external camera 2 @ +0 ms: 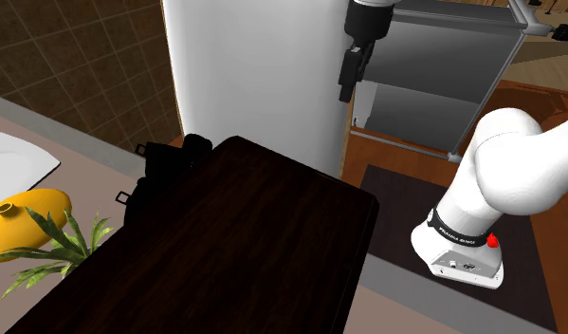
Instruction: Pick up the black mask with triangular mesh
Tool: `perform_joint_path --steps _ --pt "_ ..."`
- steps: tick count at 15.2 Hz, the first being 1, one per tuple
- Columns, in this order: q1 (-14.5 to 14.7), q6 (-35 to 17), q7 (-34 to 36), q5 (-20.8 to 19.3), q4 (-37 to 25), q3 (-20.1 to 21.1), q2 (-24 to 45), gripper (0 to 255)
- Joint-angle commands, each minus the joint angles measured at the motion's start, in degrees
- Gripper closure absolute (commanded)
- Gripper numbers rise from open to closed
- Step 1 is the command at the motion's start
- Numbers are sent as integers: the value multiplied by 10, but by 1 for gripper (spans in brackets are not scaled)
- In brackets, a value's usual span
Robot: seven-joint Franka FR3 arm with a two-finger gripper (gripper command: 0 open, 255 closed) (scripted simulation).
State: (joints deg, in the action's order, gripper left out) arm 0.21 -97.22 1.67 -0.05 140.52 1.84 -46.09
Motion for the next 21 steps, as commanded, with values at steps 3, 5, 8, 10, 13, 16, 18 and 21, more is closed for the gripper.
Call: perform_joint_path --steps 3,5,8,10,13,16,18,21 --pt "6 -21 20 12 -16 17 36 0" --pt "11 -40 39 23 -35 33 73 0" --pt "16 -65 67 34 -69 56 130 0" --pt "19 -80 86 39 -95 71 169 0" --pt "22 -99 114 41 -139 92 228 0" --pt "25 -112 144 38 -189 112 289 0" --pt "27 -118 164 33 -226 124 331 0" --pt "32 -123 194 20 -286 141 395 0"
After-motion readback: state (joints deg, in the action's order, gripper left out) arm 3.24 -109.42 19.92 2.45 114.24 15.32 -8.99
